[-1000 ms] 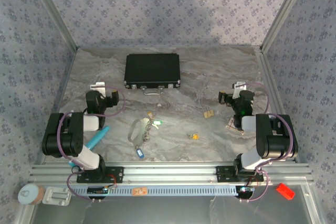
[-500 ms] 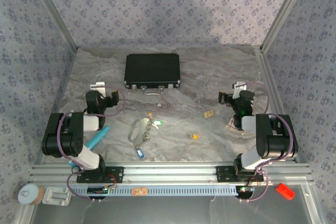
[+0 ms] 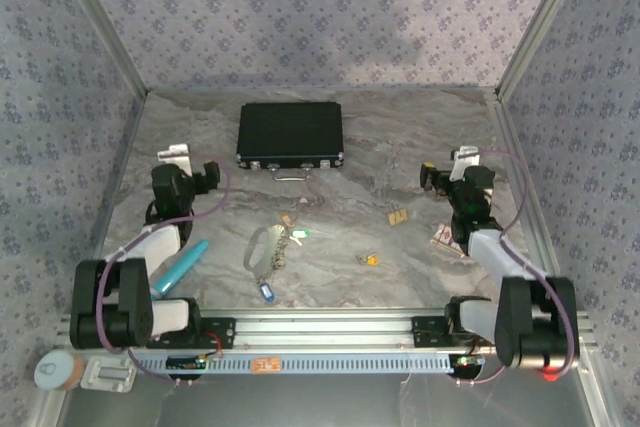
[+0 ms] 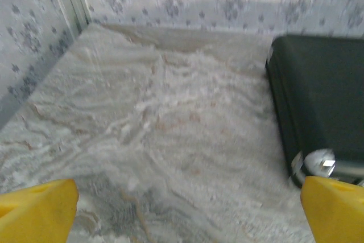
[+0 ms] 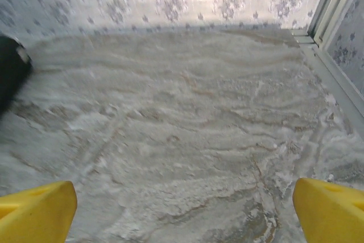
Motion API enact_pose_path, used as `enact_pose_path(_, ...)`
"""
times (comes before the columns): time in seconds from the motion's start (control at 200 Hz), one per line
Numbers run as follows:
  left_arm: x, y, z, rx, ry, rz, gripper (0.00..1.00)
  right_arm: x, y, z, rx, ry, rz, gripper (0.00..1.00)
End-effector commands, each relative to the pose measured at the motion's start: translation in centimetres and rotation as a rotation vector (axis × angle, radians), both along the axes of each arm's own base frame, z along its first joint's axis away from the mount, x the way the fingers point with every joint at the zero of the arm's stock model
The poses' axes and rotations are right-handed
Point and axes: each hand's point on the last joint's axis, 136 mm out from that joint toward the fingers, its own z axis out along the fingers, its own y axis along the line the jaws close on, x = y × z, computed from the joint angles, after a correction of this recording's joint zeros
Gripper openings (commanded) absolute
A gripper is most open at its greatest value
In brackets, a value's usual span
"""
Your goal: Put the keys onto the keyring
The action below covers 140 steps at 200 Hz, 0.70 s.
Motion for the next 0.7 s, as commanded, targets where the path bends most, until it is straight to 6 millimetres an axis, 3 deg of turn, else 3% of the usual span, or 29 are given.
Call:
enact_pose_path(0.0, -1.2, 0.2, -0.2, -0.105, 0.074, 0.047, 1.0, -1.7, 1.0, -0.9, 0.128, 0.107, -0.012, 0.99)
enact_pose_path(0.2, -3.4, -1.1, 0.1, -0.275, 0.117, 0.037, 1.0, -3.8, 1.6, -1.7, 0.268, 0.266, -0.06, 0.99)
enact_pose_path(0.4, -5.8, -3.3, -0.8, -0.454, 0.177, -0.008, 1.0, -5.1, 3.8, -1.4, 0.349, 0.272, 0.021, 0.98)
enact_pose_path(0.545, -7.4, -5.3, -1.7, -0.525, 0.235, -0.062, 1.0, -5.8, 6.4, -1.3, 0.339, 0.317, 0.085, 0.94)
enact_pose_path(0.695, -9.1, -8.7, -2.9, -0.541, 0.328, -0.12, 1.0, -6.8, 11.2, -1.5, 0.34, 0.365, 0.215, 0.89)
